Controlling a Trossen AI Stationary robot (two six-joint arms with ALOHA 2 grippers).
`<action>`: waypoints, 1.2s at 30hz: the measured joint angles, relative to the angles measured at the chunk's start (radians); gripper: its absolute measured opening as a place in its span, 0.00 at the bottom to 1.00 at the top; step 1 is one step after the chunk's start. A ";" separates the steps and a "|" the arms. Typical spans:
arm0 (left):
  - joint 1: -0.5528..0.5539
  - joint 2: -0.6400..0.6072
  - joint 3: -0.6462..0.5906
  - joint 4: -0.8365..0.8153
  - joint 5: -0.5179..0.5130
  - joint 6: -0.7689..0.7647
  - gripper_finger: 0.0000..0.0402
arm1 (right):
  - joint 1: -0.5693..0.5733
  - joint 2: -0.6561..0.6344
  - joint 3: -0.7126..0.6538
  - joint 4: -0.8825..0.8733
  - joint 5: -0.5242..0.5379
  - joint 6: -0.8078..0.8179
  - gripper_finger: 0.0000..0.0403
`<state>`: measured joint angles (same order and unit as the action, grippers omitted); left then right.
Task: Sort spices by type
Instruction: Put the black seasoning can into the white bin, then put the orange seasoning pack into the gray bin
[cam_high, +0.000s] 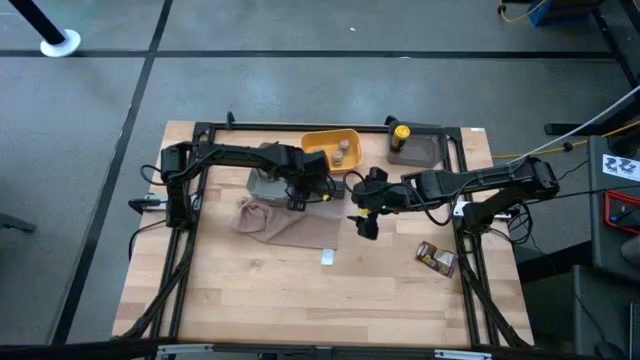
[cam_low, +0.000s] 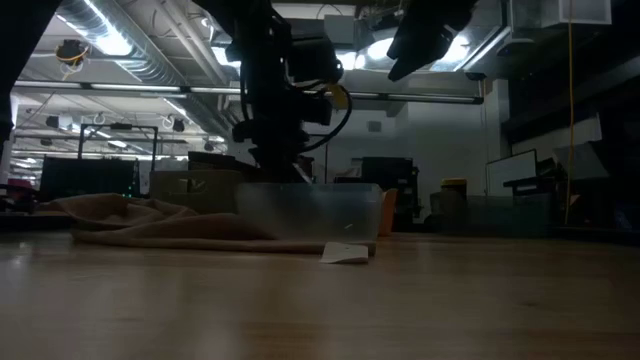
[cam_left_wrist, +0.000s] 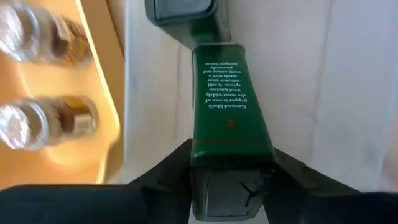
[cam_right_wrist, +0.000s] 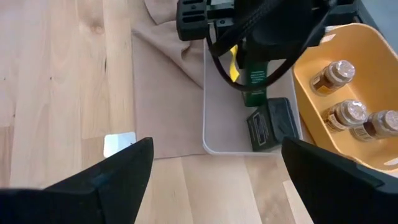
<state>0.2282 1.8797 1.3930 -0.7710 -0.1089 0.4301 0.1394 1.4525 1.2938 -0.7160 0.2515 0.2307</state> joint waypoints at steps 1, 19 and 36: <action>-0.002 0.000 0.000 0.013 0.000 0.001 0.35 | 0.000 0.000 0.000 -0.002 -0.006 0.000 0.87; -0.006 0.000 0.000 0.116 -0.005 -0.003 0.48 | 0.000 0.000 0.000 -0.081 -0.028 0.000 0.87; -0.008 -0.055 0.118 -0.010 -0.014 -0.064 0.48 | 0.000 -0.037 0.001 -0.252 -0.065 0.093 0.87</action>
<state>0.2205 1.8250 1.5109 -0.7810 -0.1226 0.3657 0.1394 1.4155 1.2952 -0.9685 0.1862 0.3237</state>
